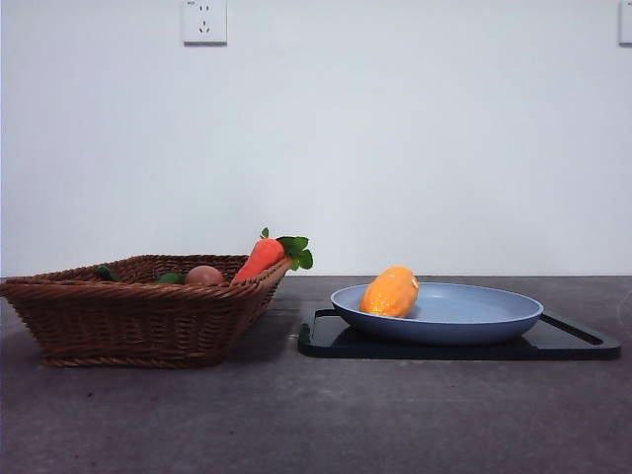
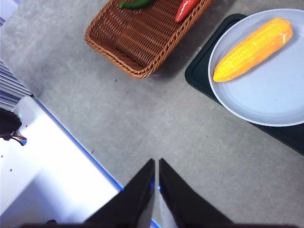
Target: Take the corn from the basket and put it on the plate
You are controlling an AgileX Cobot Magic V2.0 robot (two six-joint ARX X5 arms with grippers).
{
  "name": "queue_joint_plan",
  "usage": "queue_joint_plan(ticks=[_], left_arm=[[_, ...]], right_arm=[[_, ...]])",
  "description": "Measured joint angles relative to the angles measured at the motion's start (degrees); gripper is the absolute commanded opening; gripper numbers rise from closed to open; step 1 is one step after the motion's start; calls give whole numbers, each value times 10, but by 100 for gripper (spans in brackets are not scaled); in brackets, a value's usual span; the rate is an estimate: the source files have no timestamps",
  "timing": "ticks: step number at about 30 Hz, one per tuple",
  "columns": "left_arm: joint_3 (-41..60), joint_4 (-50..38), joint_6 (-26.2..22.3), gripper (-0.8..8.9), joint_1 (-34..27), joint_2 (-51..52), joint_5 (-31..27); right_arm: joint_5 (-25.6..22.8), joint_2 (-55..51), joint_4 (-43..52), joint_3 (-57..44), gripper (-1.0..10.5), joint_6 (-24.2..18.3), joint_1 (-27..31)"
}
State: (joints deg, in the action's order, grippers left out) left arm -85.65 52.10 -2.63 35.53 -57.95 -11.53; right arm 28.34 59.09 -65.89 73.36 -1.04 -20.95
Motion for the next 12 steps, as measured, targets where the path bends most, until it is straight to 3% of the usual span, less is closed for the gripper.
queue_joint_plan(ticks=[2, 5, 8, 12], left_arm=[[99, -137, -18, 8, -78, 82, 31], [277, -335, -40, 8, -187, 195, 32], [375, -429, -44, 8, -239, 254, 32], [499, -489, -45, 8, -286, 334, 32]], right_arm=[[0, 0, 0, 0, 2, 0, 0], [0, 0, 0, 0, 2, 0, 0], [0, 0, 0, 0, 2, 0, 0], [0, 0, 0, 0, 2, 0, 0]])
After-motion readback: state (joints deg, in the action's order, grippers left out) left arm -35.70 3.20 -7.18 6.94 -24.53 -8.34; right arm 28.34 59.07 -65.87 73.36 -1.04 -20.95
